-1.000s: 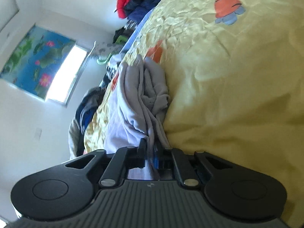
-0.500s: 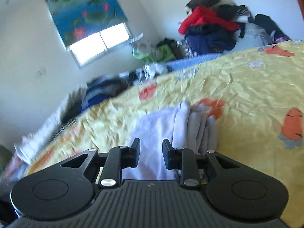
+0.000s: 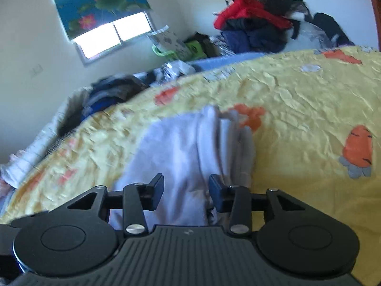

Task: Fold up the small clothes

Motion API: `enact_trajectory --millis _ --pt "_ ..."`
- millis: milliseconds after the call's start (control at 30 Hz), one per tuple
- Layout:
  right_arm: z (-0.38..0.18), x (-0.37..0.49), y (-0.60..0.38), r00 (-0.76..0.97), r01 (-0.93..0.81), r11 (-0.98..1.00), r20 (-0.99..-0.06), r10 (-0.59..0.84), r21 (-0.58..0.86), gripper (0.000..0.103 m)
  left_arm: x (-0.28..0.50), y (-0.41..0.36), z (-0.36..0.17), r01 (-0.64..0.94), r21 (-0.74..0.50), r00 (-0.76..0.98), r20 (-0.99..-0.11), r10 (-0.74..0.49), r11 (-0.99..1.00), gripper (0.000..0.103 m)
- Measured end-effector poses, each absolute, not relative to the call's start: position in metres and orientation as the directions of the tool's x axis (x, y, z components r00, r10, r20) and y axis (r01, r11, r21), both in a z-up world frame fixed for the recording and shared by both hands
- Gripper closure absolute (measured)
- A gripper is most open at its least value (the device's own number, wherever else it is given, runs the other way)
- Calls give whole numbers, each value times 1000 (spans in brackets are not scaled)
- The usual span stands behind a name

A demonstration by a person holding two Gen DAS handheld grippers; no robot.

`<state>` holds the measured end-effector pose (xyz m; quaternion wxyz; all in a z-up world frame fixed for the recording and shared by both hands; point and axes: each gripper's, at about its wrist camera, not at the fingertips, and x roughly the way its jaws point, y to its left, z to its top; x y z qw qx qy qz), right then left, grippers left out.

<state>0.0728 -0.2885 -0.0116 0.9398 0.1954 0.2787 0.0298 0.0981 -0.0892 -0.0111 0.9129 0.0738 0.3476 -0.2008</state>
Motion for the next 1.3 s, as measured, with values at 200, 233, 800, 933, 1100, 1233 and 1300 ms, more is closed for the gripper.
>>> enact_trajectory --millis 200,233,800,933,1100,1233,1300 --pt "-5 62 -296 871 46 897 -457 179 439 54 103 -87 -4 424 -27 679 -652 -338 905 8" --pt "-3 60 -298 876 49 897 -450 172 439 49 107 -86 -2 428 -41 677 -647 -350 903 8" --pt "-48 100 -345 825 47 746 -446 346 664 13 213 -57 -30 356 -666 389 -532 -752 655 3" --pt "-49 115 -340 832 36 738 -430 352 673 18 219 -63 -34 343 -701 390 -499 -774 625 2" --pt "-51 125 -339 828 73 752 -460 320 655 52 211 -69 -31 369 -647 431 -516 -740 667 7" --pt "-60 118 -349 842 88 691 -425 334 717 62 205 -74 -26 382 -542 475 -580 -662 749 55" --pt "-61 117 -349 847 89 678 -414 334 730 66 204 -68 -25 373 -535 489 -581 -651 758 69"
